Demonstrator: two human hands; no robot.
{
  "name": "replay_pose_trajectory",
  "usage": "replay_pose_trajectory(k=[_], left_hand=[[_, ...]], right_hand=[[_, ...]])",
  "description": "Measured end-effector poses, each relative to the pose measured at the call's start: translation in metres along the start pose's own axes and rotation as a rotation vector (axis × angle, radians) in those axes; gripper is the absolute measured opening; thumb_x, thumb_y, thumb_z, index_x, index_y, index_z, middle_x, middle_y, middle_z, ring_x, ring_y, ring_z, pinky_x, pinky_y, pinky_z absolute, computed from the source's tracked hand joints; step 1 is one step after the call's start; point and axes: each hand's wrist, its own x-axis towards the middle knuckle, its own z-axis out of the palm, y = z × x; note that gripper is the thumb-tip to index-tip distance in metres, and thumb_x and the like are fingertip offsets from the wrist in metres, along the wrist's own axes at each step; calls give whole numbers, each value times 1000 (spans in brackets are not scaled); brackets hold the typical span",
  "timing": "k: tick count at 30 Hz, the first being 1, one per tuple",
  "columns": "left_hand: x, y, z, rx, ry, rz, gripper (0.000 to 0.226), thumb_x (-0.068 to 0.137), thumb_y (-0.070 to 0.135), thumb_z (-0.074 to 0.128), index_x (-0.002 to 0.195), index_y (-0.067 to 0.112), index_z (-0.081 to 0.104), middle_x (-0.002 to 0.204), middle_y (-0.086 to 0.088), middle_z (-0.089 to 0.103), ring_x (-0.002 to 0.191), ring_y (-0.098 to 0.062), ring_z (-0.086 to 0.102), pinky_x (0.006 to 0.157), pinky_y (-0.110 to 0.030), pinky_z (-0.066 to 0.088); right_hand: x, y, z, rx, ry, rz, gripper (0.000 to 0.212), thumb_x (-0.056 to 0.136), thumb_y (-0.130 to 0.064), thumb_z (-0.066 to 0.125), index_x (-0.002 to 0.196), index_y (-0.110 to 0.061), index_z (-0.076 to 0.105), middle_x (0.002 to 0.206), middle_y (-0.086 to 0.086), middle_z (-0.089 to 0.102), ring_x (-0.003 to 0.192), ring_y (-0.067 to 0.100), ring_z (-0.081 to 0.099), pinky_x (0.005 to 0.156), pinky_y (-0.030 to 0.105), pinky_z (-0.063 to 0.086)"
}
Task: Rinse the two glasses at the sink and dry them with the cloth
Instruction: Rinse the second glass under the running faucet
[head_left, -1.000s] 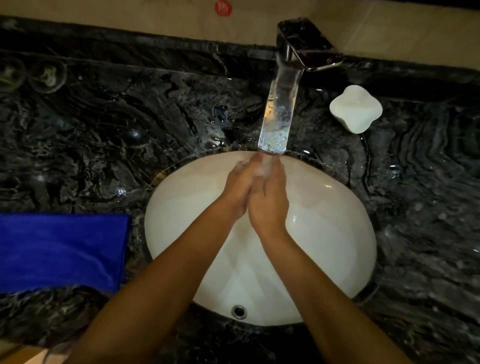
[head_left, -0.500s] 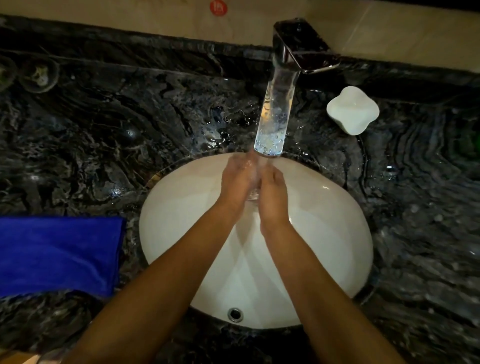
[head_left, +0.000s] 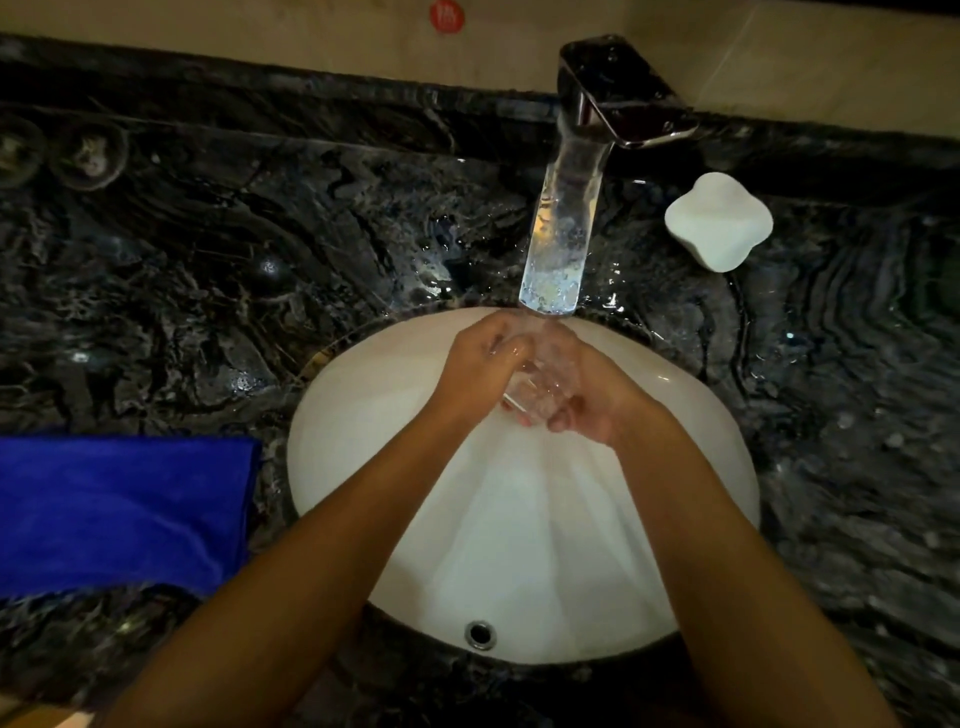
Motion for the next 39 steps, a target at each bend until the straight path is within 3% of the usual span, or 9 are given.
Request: replay_pose_trajectory(k=[4,8,11,17,22,24,30,34,39], left_hand=[[0,-2,6,71,140,-29,16,81,33,55,89,28,68,87,3,71,78,-12,68,73,-33,55],[0,-6,12,99,313,-47,25,81,48,51,92,31,67,99,-5,70,96,-22,66,84,-40,56],[-6,0,20,-54,277,-121,13,94,33,57,99,21,56,99,-3,65,91,-17,63,86,-43,54],[-7,6,19,-108,146,-128,13,100,8,52,112,12,56,103,-2,65,89,-10,63,79,-24,53],[8,13,8,141,-74,-117,35,86,28,69,107,1,65,95,-12,75,82,-17,70,80,-32,54],[9,15,2,175,-104,-71,37,88,34,70,109,3,67,94,-9,76,86,-18,73,82,-32,55],[7,0,-14,-272,-372,-189,38,91,11,70,128,6,64,118,-14,72,109,-25,68,99,-41,52],[11,-9,-18,136,-284,-25,39,80,-4,66,109,22,74,100,7,75,97,-7,70,86,-23,54],[24,-12,-22,634,-220,236,26,76,19,82,101,12,79,96,-5,75,88,-25,70,80,-45,58]], right_hand=[[1,-3,12,22,230,20,58,89,-65,55,124,-20,67,104,12,77,75,32,73,47,25,42],[6,9,43,98,594,-228,37,79,-52,62,105,-26,63,102,1,74,88,17,72,70,32,57],[3,19,51,119,707,-436,11,90,-35,68,96,-30,59,91,-14,67,83,1,65,74,21,52],[4,24,36,-62,776,-572,7,94,-16,61,93,-18,68,78,-14,68,71,-4,61,68,16,49],[0,14,30,297,559,-128,24,94,-25,54,85,-15,74,68,6,72,63,28,69,59,37,56],[-2,15,30,363,426,-82,34,99,-34,50,86,-12,73,69,12,70,56,29,65,50,31,50],[-2,10,20,564,193,-94,40,97,-47,52,92,-14,75,84,8,71,67,24,66,59,29,45],[7,12,10,359,301,-71,37,95,-44,53,106,-13,71,97,13,74,80,30,68,63,33,51],[-1,4,7,-48,127,-19,44,97,-52,53,111,-17,75,97,11,78,60,27,64,47,27,42]])
